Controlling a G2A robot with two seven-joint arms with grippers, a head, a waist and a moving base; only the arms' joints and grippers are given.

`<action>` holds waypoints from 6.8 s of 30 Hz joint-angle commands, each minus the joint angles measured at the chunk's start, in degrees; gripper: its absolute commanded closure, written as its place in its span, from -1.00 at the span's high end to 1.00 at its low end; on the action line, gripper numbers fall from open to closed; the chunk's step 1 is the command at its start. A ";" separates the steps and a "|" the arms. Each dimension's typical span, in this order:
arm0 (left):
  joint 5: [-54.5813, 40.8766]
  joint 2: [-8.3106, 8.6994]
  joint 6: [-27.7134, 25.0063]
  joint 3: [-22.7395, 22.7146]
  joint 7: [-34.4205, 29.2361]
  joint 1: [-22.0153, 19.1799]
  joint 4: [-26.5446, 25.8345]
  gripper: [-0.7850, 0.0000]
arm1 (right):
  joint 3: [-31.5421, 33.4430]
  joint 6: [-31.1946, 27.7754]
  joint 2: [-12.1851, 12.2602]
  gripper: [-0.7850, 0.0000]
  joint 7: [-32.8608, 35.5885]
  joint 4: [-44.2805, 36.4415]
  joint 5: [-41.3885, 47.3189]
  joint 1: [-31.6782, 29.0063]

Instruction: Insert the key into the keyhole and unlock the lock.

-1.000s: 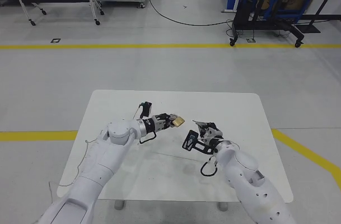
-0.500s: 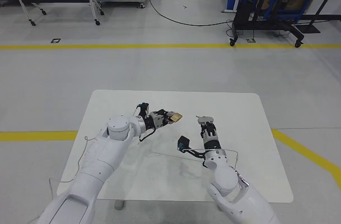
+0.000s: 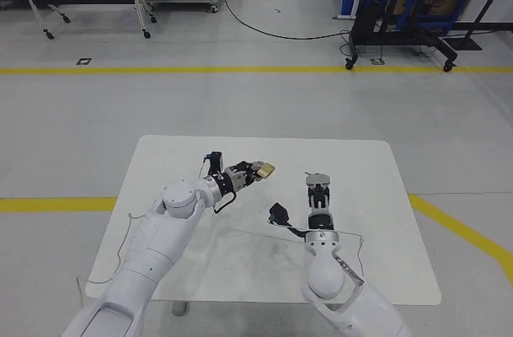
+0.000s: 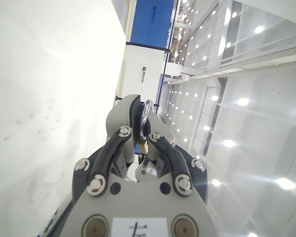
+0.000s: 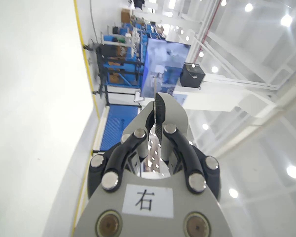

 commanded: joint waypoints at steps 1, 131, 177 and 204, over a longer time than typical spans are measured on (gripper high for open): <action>0.93 0.06 -0.91 0.08 0.34 0.50 -0.63 -1.00 | -6.80 -0.73 0.74 -1.00 8.57 3.20 0.31 4.90; 6.06 -1.91 -9.28 1.22 1.91 3.82 -2.74 -1.00 | -28.14 -8.01 -7.82 -1.00 24.27 25.13 0.31 19.56; 6.90 -2.10 -8.73 0.67 1.86 3.85 -2.53 -1.00 | -18.15 -1.20 -4.94 -0.16 12.22 17.24 0.31 12.71; 5.61 -1.76 -8.34 -1.61 1.91 3.89 -2.81 -1.00 | 8.10 8.59 0.31 -0.22 -27.84 2.59 30.93 -4.04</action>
